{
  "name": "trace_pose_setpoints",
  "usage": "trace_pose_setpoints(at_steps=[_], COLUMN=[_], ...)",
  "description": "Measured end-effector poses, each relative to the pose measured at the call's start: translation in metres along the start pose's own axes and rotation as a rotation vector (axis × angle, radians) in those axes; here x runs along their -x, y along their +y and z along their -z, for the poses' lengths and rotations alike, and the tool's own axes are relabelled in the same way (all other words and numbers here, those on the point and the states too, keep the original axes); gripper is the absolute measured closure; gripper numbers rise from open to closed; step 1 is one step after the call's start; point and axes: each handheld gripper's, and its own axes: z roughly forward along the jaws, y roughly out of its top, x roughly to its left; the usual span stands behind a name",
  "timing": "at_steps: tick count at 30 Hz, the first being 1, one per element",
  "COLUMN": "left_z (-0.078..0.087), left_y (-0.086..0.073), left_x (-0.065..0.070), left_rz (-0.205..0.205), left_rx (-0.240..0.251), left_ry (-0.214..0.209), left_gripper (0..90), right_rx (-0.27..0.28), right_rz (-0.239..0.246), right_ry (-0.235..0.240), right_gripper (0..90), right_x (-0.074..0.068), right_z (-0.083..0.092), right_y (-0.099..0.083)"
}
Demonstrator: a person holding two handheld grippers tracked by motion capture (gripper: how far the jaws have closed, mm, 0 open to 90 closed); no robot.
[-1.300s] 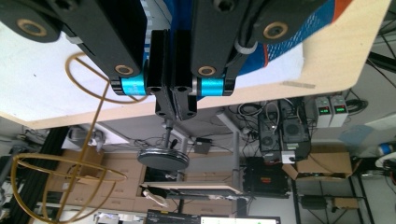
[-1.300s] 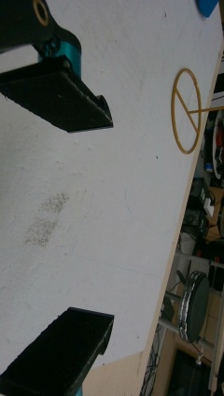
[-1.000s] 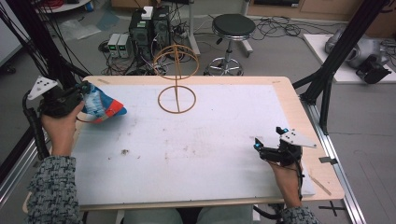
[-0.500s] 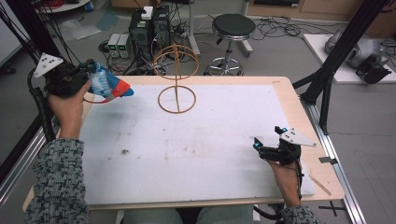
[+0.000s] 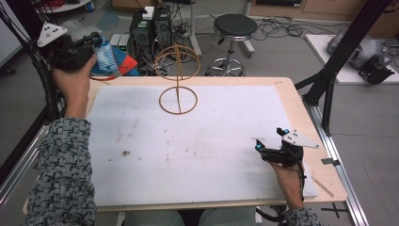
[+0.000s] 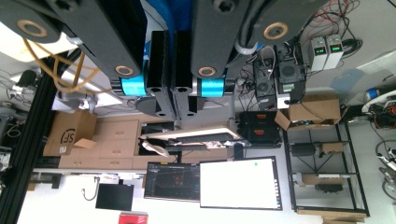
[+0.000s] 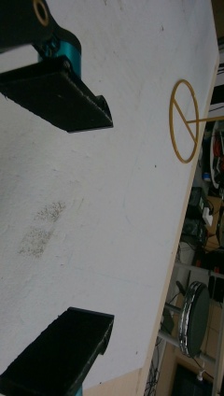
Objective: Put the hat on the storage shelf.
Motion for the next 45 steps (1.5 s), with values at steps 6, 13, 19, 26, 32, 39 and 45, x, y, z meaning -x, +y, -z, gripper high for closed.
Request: trace_pose_setpoints(at_steps=[6, 13, 19, 26, 32, 39, 45], left_z=[-0.014, -0.032, -0.05, -0.072, -0.083, -0.093, -0.099], left_y=[0.013, 0.025, 0.032, 0.039, 0.038, 0.042, 0.048], left_x=[0.008, 0.016, 0.025, 0.036, 0.045, 0.052, 0.056], left_rz=[-0.005, 0.002, 0.005, 0.015, 0.012, 0.01, 0.025], left_rx=[0.02, 0.04, 0.048, 0.064, 0.075, 0.091, 0.118], left_ry=[-0.005, -0.024, -0.034, -0.049, -0.078, -0.103, -0.103], left_gripper=[87.9, 87.9, 87.9, 87.9, 88.0, 88.0, 88.0], right_rx=[-0.001, -0.006, -0.004, -0.005, -0.002, 0.003, -0.001], right_rz=[-0.002, -0.005, -0.005, -0.009, -0.009, -0.007, -0.015], right_ry=[0.007, 0.011, 0.017, 0.029, 0.029, 0.039, 0.047], right_gripper=[5.7, 5.6, 5.6, 5.6, 5.6, 5.6, 5.6], right_x=[0.001, 0.001, 0.002, 0.002, 0.002, 0.002, 0.002], right_z=[0.0, -0.001, -0.001, 0.0, 0.0, 0.001, 0.002], right_y=[-0.001, -0.001, -0.001, -0.001, -0.002, -0.002, -0.002])
